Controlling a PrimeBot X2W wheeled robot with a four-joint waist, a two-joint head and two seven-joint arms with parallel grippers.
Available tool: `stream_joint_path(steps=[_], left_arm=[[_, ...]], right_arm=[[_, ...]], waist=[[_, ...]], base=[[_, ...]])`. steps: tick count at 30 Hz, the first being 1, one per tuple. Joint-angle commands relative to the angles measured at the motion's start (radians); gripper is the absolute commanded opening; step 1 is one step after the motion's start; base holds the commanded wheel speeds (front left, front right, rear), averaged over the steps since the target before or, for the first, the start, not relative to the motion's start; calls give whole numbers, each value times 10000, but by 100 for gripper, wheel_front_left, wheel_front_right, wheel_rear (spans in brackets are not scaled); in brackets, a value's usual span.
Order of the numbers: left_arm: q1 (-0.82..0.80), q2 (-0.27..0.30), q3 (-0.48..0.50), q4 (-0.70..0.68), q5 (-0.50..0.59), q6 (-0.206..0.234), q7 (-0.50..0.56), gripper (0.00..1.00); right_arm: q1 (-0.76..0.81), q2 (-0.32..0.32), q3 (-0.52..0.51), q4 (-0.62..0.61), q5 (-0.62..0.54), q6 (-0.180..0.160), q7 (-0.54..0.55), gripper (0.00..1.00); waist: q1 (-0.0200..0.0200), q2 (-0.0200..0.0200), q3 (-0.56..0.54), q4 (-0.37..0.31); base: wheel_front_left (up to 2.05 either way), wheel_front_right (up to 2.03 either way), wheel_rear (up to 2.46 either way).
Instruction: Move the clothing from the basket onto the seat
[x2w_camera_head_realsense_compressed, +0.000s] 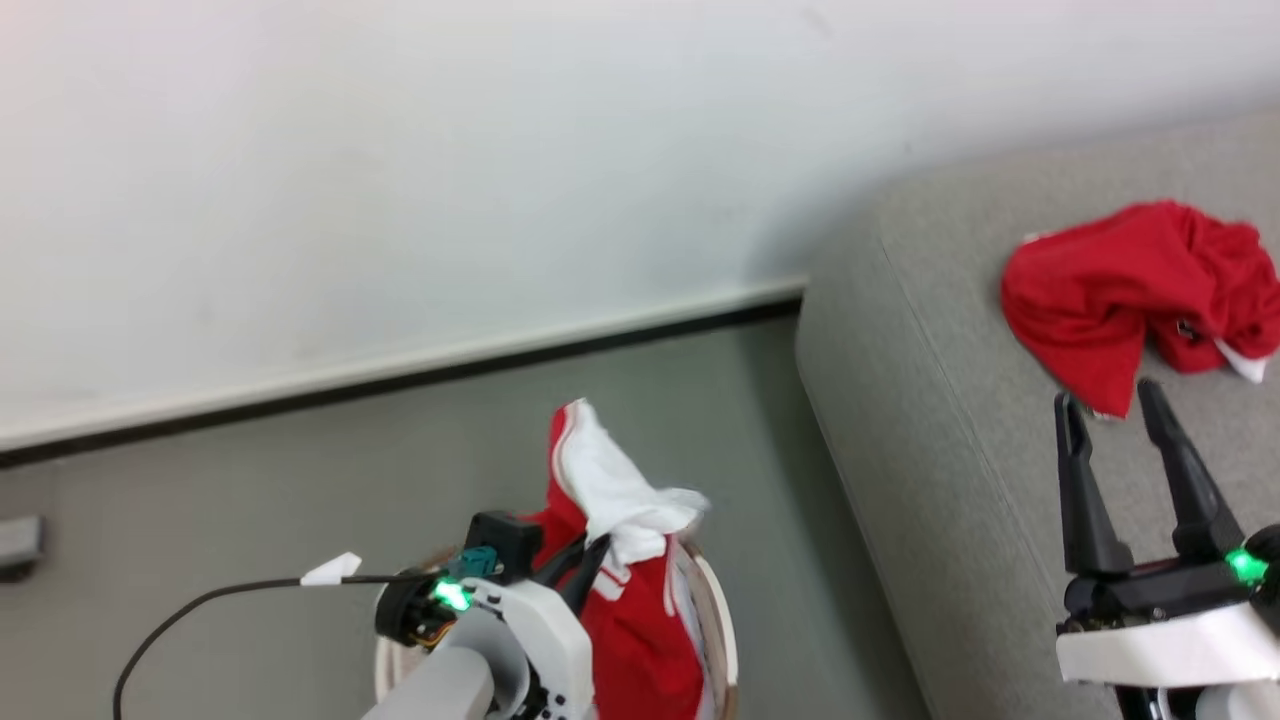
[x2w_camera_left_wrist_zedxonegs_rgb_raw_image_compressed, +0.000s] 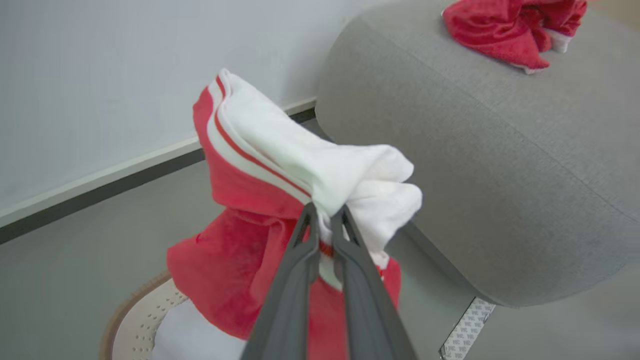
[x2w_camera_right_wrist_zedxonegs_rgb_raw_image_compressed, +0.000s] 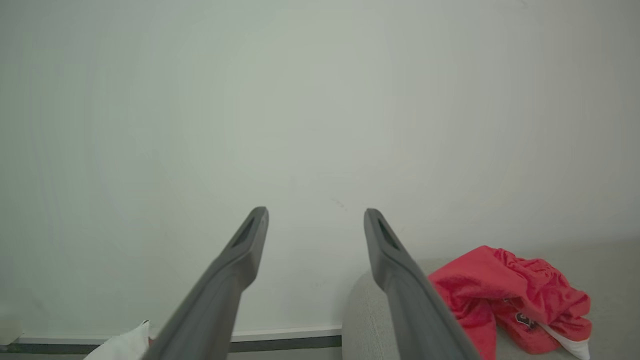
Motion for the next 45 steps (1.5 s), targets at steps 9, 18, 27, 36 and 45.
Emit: stream_joint_path(steps=[9,18,27,36,45], left_arm=[[217,587,475,-2674,-267,23,-64,0],[-5,931,952,-4804,-107,233,-62,0],[442,1142,898,-5715,-233,508,215,0],[621,1003,519,-6086,-193,436,224,0],[545,687,-115,-6071,-312,230,320,0]], right_arm=[[986,-100,77,79,229,7,6,100],[1383,122,379,227,321,7,6,100],[1318,41,776,340,424,7,6,100],[1057,-480,2047,518,766,5,6,100],[71,-927,4503,1729,1163,7,6,100]], waist=[[3,0,-1485,898],[3,0,-1680,1056],[3,0,-1717,1006],[3,0,-1773,1192],[3,0,-1852,1711]], base=[[0,0,0],[0,0,0],[0,0,0],[0,0,0],[0,0,0]])
